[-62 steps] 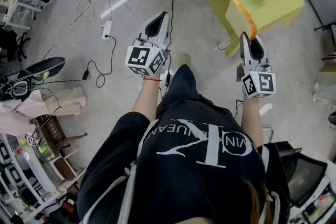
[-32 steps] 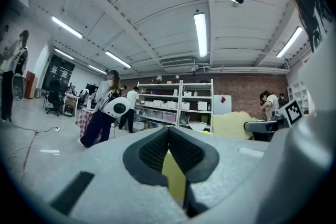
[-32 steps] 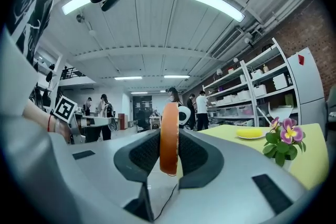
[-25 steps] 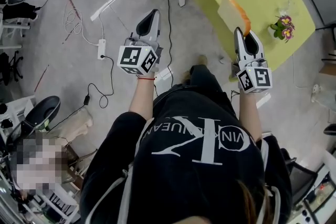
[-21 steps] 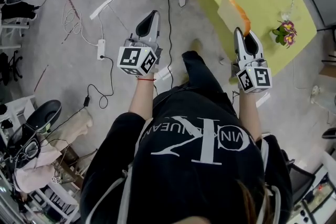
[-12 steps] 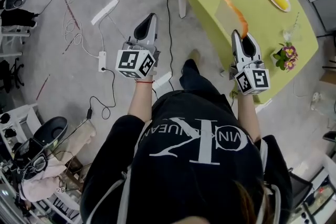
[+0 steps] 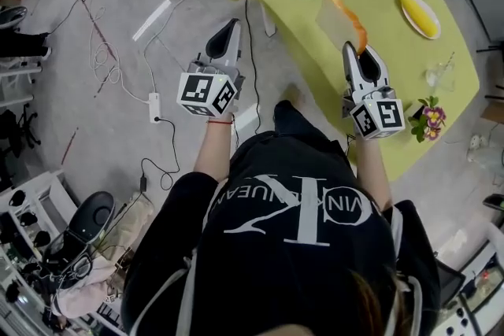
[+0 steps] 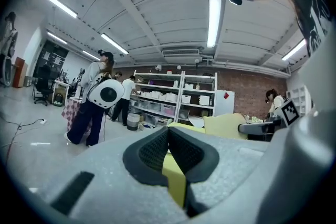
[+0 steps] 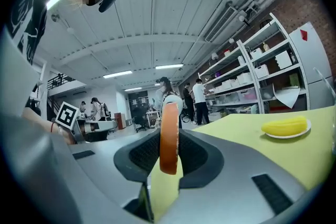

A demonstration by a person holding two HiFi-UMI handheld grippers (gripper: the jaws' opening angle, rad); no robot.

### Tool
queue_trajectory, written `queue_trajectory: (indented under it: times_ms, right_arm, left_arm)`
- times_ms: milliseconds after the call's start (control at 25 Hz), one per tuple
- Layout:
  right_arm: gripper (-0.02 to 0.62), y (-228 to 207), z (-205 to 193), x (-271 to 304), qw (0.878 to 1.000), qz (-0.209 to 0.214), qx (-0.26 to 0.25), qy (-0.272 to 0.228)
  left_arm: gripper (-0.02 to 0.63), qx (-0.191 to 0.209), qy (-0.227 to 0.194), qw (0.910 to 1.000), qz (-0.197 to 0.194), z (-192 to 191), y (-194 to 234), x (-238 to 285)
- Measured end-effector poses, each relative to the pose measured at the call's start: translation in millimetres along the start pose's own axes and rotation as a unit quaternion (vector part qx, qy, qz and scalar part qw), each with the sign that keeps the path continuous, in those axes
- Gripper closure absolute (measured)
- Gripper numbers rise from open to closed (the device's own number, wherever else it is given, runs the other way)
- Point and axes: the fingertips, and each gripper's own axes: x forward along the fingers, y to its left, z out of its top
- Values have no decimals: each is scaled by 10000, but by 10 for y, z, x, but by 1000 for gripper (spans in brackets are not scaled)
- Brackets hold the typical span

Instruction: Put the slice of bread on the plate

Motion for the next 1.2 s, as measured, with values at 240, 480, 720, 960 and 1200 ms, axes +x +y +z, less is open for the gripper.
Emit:
queue_trajectory:
  times_ms: [240,480,720,960,1200]
  right_arm:
    - [506,-209,31,383,9998,-3,204,49]
    - [506,-359,2,724,9980,116,581,226]
    - [506,-479,-123,947,9854,72,1667,341]
    - [506,-519,-151,1186,9694,128,2419,403]
    - [505,-601,-251,1542,9467,35,3169,582]
  left_arm:
    - [595,-60,-33,9999,-112,36,142,455]
    - [595,-87,57,9999,-135,9,211,720]
    - [595,-102,173,9997,-135,-32,284,841]
    - [595,-63,344,9989,-304,-45,312,1026]
    - [595,-41,425,9979,-488,10,484,1345]
